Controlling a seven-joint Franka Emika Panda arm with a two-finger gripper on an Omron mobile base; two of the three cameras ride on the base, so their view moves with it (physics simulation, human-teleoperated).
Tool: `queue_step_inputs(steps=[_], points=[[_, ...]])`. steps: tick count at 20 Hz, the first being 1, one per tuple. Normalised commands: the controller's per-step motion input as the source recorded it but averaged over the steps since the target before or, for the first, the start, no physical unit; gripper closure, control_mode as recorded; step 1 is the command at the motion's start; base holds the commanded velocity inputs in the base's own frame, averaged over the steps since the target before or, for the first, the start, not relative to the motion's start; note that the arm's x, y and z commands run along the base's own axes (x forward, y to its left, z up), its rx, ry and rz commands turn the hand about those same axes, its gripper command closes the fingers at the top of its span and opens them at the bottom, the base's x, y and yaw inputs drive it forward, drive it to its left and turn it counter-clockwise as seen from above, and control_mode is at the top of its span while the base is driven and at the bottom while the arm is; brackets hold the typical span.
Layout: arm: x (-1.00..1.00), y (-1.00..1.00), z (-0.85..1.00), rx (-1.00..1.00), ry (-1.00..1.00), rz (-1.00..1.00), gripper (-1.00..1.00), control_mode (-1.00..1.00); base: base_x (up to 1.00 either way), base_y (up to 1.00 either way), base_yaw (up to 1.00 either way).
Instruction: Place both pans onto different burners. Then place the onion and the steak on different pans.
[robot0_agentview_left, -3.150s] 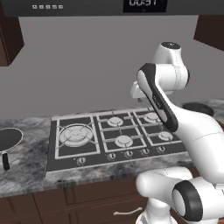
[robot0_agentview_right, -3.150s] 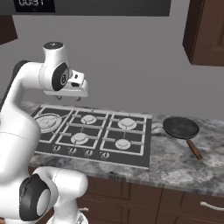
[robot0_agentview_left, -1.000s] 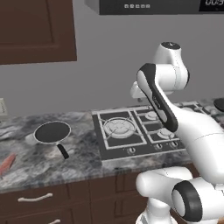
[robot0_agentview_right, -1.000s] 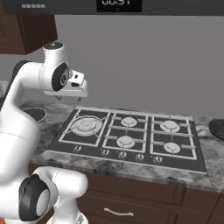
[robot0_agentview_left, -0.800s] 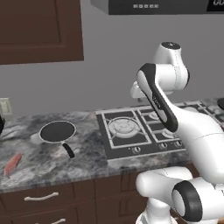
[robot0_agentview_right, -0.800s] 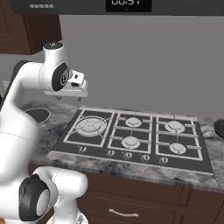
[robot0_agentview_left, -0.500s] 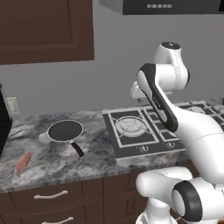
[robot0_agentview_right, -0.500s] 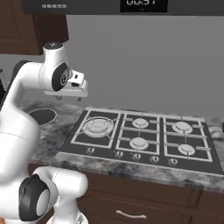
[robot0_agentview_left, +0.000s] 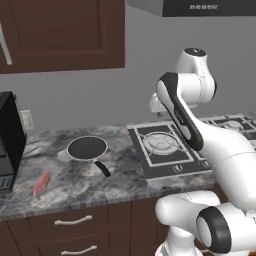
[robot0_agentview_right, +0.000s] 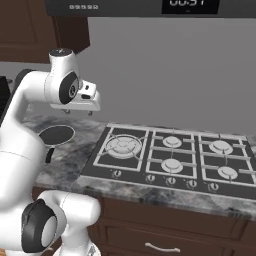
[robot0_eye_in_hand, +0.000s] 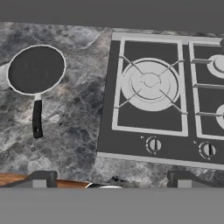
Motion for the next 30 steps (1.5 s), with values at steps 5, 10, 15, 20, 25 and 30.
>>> queue_step_inputs(steps=[5, 10, 15, 20, 25, 30], points=[[0.00, 0.00, 0.00, 0.00, 0.00, 0.00, -1.00, 1.00, 0.00, 0.34, 0.00], [0.00, 0.01, -0.07, 0.02, 0.00, 0.00, -1.00, -1.00, 0.00, 0.11, 0.00], [-0.06, -0.02, -0.19, 0.01, 0.00, 0.00, -1.00, -1.00, 0.00, 0.00, 0.00], [-0.16, -0.01, -0.39, 0.00, 0.00, 0.00, -1.00, -1.00, 0.00, 0.00, 0.00], [-0.20, 0.00, -0.55, 0.00, 0.00, 0.00, -1.00, -1.00, 0.00, 0.00, 0.00], [-0.17, 0.01, -0.56, 0.03, 0.00, 0.00, -1.00, -1.00, 0.00, 0.00, 0.00]])
